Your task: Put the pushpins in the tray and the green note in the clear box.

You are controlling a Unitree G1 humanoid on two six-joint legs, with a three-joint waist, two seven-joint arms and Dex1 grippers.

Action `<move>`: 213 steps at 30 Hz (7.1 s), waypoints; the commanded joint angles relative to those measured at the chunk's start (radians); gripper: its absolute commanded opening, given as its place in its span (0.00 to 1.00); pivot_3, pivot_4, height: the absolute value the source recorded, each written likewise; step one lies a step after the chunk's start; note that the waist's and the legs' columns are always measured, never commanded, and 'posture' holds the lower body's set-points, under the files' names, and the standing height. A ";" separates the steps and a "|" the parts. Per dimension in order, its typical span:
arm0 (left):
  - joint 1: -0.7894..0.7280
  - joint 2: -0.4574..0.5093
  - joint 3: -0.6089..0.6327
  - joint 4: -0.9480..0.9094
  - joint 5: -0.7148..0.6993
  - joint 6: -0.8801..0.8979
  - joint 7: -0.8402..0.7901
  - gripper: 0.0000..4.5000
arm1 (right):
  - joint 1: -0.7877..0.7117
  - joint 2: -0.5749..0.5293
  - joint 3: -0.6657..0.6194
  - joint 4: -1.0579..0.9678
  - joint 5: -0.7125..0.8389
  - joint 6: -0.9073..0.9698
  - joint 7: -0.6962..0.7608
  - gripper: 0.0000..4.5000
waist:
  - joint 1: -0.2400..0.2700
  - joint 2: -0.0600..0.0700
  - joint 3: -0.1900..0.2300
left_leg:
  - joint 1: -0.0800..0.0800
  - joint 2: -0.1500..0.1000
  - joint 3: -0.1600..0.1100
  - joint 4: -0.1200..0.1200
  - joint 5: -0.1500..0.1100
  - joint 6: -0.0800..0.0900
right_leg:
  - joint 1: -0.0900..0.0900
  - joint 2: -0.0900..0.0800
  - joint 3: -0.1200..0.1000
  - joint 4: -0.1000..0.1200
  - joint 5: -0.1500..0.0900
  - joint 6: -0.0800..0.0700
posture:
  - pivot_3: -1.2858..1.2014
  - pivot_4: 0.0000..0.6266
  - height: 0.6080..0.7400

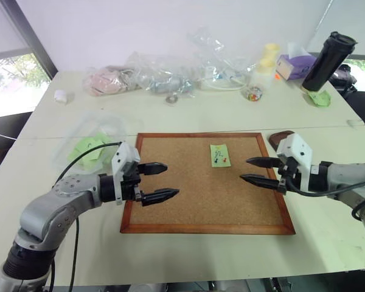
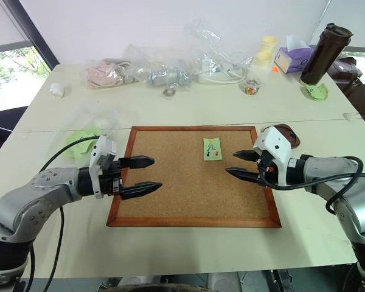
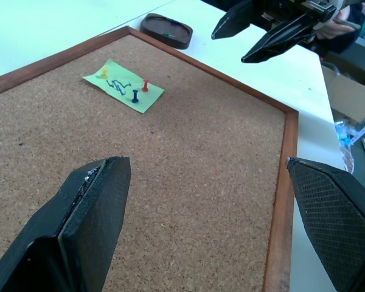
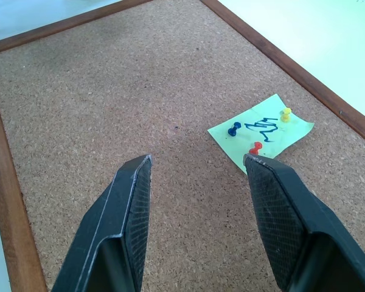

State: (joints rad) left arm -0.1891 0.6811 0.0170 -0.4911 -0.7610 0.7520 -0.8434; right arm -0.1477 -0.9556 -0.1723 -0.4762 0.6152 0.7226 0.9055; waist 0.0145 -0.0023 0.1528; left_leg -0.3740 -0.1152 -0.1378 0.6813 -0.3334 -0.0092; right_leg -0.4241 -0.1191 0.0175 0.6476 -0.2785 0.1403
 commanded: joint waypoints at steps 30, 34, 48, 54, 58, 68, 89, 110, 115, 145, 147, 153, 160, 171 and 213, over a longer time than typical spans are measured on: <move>0.062 -0.022 -0.062 0.050 0.233 -0.250 -0.007 0.99 | -0.080 0.037 0.057 0.013 -0.010 -0.018 0.013 0.55 | 0.001 0.000 0.000 | 0.000 0.000 0.000 0.000 0.000 0.000 | 0.000 0.000 0.000 -0.001 0.000 0.000 | 0.52 0.24 1.00; 0.041 -0.054 -0.098 0.068 0.271 -0.284 -0.007 0.73 | -0.089 0.040 0.068 0.025 -0.025 -0.035 0.018 0.55 | 0.000 0.000 0.000 | 0.000 0.000 0.000 0.000 0.000 0.000 | 0.000 0.000 0.000 -0.001 0.000 0.000 | 0.52 0.24 1.00; -0.006 -0.200 -0.262 0.335 0.492 -0.484 0.005 0.00 | -0.328 0.202 0.217 0.260 -0.174 -0.027 -0.098 0.55 | 0.000 0.000 0.000 | 0.000 0.000 0.000 0.000 0.000 0.000 | -0.001 0.000 -0.001 0.000 0.000 0.000 | 0.52 0.24 1.00; -0.002 -0.242 -0.277 0.422 0.555 -0.542 0.024 0.00 | -0.478 0.339 0.310 0.480 -0.296 -0.056 -0.171 0.55 | 0.000 0.001 -0.001 | 0.001 -0.001 0.000 0.001 0.000 -0.001 | 0.001 0.000 -0.002 0.000 0.000 0.000 | 0.52 0.24 1.00; 0.015 -0.243 -0.278 0.409 0.566 -0.542 0.022 0.00 | -0.524 0.379 0.334 0.600 -0.353 -0.088 -0.178 0.55 | 0.001 0.002 -0.001 | 0.001 -0.002 0.000 0.001 0.000 -0.001 | 0.001 0.000 -0.002 0.001 0.000 0.000 | 0.52 0.24 1.00; 0.042 -0.227 -0.271 0.333 0.560 -0.496 0.025 0.00 | -0.544 0.398 0.349 0.725 -0.427 -0.154 -0.134 0.55 | -0.005 0.002 -0.002 | 0.001 -0.002 0.000 0.001 0.000 -0.001 | 0.000 0.000 -0.002 0.001 0.000 0.000 | 0.52 0.24 1.00; 0.050 -0.221 -0.289 0.295 0.540 -0.393 0.024 0.00 | -0.525 0.324 0.214 0.502 -0.396 -0.056 -0.135 0.01 | -0.004 0.003 -0.002 | -0.001 -0.002 0.000 0.000 0.000 -0.001 | -0.002 0.000 -0.001 0.001 0.000 0.000 | 0.52 0.24 1.00; 0.054 -0.220 -0.290 0.313 0.554 -0.404 0.027 0.00 | -0.319 0.202 -0.099 0.630 -0.389 -0.053 -0.334 0.01 | -0.004 0.007 -0.005 | 0.001 -0.001 0.002 0.000 0.000 -0.001 | 0.000 0.000 0.000 0.001 0.000 0.000 | 0.52 0.24 1.00; 0.055 -0.220 -0.290 0.318 0.555 -0.405 0.030 0.00 | -0.339 0.221 -0.119 0.734 -0.379 -0.087 -0.362 0.01 | -0.003 0.007 -0.005 | 0.001 -0.001 0.002 0.000 0.000 0.000 | 0.000 0.000 0.000 0.001 0.000 0.000 | 0.52 0.24 1.00; 0.068 -0.230 -0.286 0.328 0.560 -0.422 0.050 0.00 | -0.327 0.233 -0.110 0.688 -0.323 -0.068 -0.353 0.99 | -0.003 0.008 -0.005 | 0.001 -0.001 0.002 0.000 0.000 0.000 | 0.000 0.000 0.000 0.001 0.000 0.000 | 0.52 0.24 1.00; 0.069 -0.230 -0.287 0.326 0.560 -0.422 0.050 0.00 | -0.328 0.225 -0.134 0.685 -0.310 -0.067 -0.352 0.99 | -0.002 0.008 -0.005 | 0.001 -0.001 0.002 0.000 0.000 -0.001 | 0.000 0.000 0.000 0.001 0.000 0.000 | 0.52 0.24 1.00; 0.071 -0.229 -0.290 0.325 0.560 -0.422 0.048 0.00 | -0.337 0.202 -0.173 0.698 -0.306 -0.079 -0.361 0.99 | -0.003 0.008 -0.005 | 0.001 -0.001 0.002 0.000 0.000 0.000 | 0.000 0.000 0.000 0.001 0.000 0.000 | 0.52 0.24 1.00; 0.069 -0.230 -0.291 0.328 0.560 -0.421 0.047 0.00 | -0.313 0.206 -0.178 0.616 -0.254 -0.035 -0.313 0.99 | -0.002 0.008 -0.005 | 0.001 -0.001 0.002 0.000 0.000 0.000 | 0.000 0.000 0.000 0.001 0.000 0.000 | 0.52 0.24 1.00; 0.082 -0.221 -0.283 0.308 0.556 -0.410 0.054 0.00 | -0.171 0.251 0.057 0.167 -0.131 0.059 -0.160 0.99 | -0.002 0.009 -0.006 | 0.001 -0.001 0.001 0.000 0.000 0.000 | 0.000 0.000 0.001 0.001 0.000 0.000 | 0.52 0.24 1.00; 0.119 -0.213 -0.277 0.239 0.547 -0.365 0.099 0.00 | -0.220 0.353 0.210 0.410 -0.322 -0.139 -0.153 0.31 | -0.004 0.009 -0.006 | 0.001 0.000 0.001 -0.001 0.000 0.000 | 0.000 0.000 0.000 0.001 0.000 0.000 | 0.52 0.24 1.00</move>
State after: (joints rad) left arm -0.0986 0.4522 -0.2416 -0.2666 -0.2281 0.3494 -0.7405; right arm -0.3580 -0.6061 0.0539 -0.0526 0.2964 0.5882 0.7623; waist 0.0101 0.0065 0.1471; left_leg -0.3727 -0.1154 -0.1363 0.6805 -0.3332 -0.0095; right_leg -0.4246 -0.1187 0.0180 0.6486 -0.2781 0.1399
